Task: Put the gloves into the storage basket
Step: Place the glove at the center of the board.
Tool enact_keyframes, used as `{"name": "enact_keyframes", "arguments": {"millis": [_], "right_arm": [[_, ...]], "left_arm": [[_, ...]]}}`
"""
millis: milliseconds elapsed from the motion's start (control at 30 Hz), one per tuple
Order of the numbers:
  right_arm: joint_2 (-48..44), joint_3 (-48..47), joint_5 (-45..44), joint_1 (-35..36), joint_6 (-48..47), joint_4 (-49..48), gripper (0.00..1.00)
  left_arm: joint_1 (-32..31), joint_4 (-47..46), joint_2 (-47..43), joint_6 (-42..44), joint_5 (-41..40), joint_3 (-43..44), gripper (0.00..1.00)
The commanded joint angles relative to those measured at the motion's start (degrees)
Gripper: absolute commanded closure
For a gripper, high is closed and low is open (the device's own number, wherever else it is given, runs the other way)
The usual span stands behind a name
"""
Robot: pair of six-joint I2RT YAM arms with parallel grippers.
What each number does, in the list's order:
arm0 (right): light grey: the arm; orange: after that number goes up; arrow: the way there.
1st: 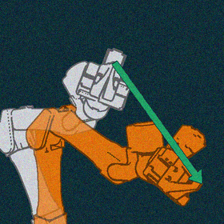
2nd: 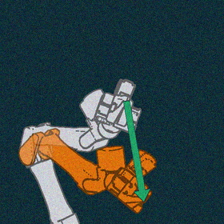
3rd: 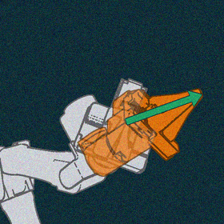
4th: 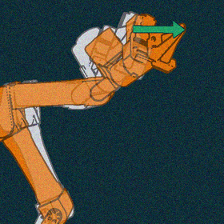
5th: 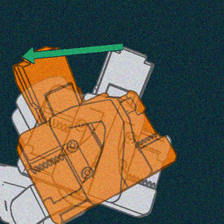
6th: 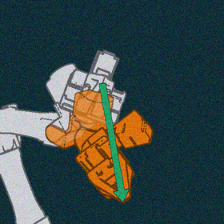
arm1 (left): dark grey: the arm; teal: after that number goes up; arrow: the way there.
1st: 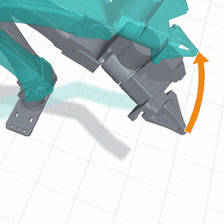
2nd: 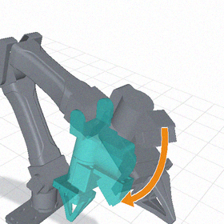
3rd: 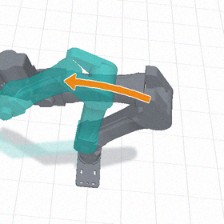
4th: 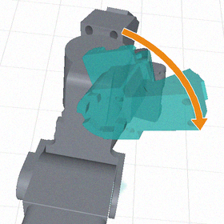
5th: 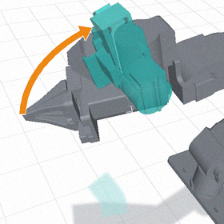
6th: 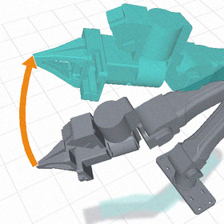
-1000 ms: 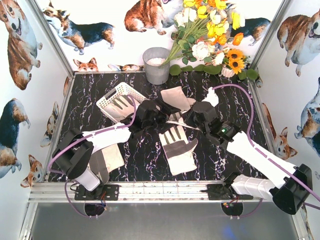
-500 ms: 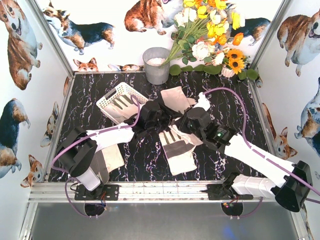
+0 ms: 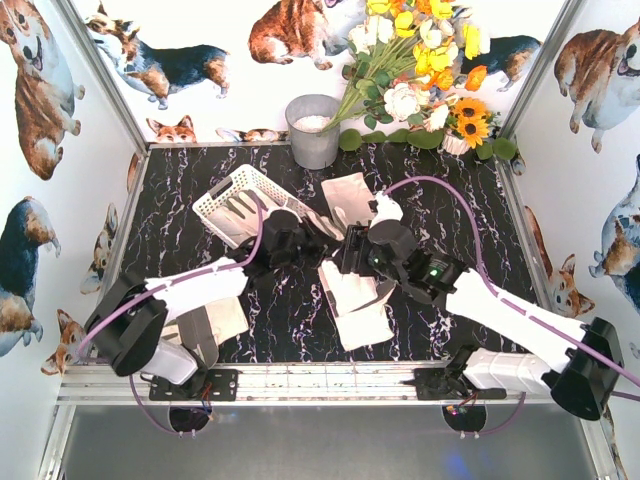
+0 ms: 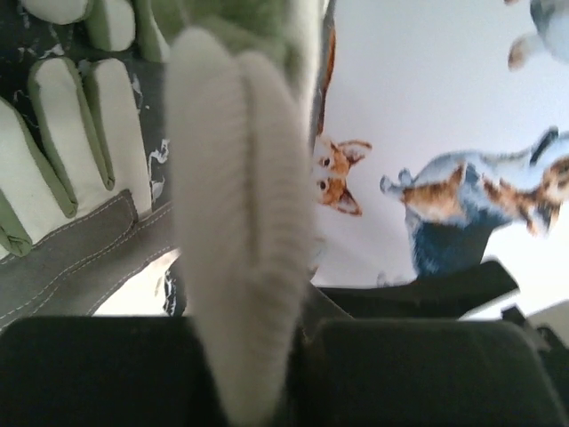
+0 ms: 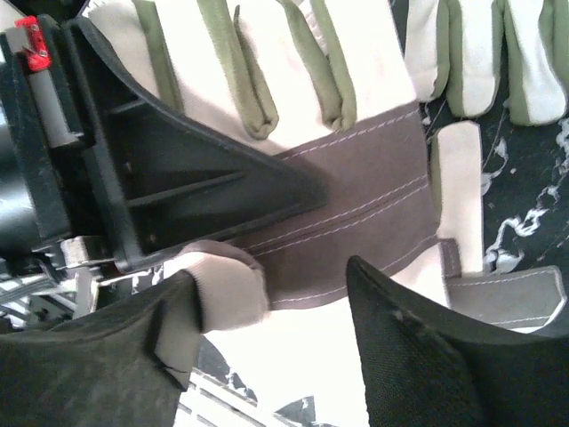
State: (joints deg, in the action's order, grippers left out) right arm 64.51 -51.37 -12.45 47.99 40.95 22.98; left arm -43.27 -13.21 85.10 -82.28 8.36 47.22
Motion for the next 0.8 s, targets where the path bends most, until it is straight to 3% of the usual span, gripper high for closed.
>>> {"name": "enact_keyframes", "arguments": {"millis": [0, 167, 400, 767], "right_arm": [[-4.47, -1.49, 2.8, -0.95, -5.85, -9.0, 0.29], [-5.46, -2.84, 17.18, -9.47, -5.49, -4.78, 0.18], [-6.79, 1.11, 41.61, -22.33, -1.47, -11.14, 0.11], [-1.32, 10.82, 58.73, -22.9, 2.55, -25.59, 0.06]], "left_arm": [[-0.07, -2.93, -4.11, 13.75, 10.56, -3.35, 1.0], [2.81, -6.23, -9.1, 21.07, 17.3, -8.92, 1.0], [7.16, -12.36, -13.56, 22.53, 25.12, -13.81, 1.0], [7.49, -23.19, -15.65, 20.75, 31.28, -15.71, 1.0]]}}
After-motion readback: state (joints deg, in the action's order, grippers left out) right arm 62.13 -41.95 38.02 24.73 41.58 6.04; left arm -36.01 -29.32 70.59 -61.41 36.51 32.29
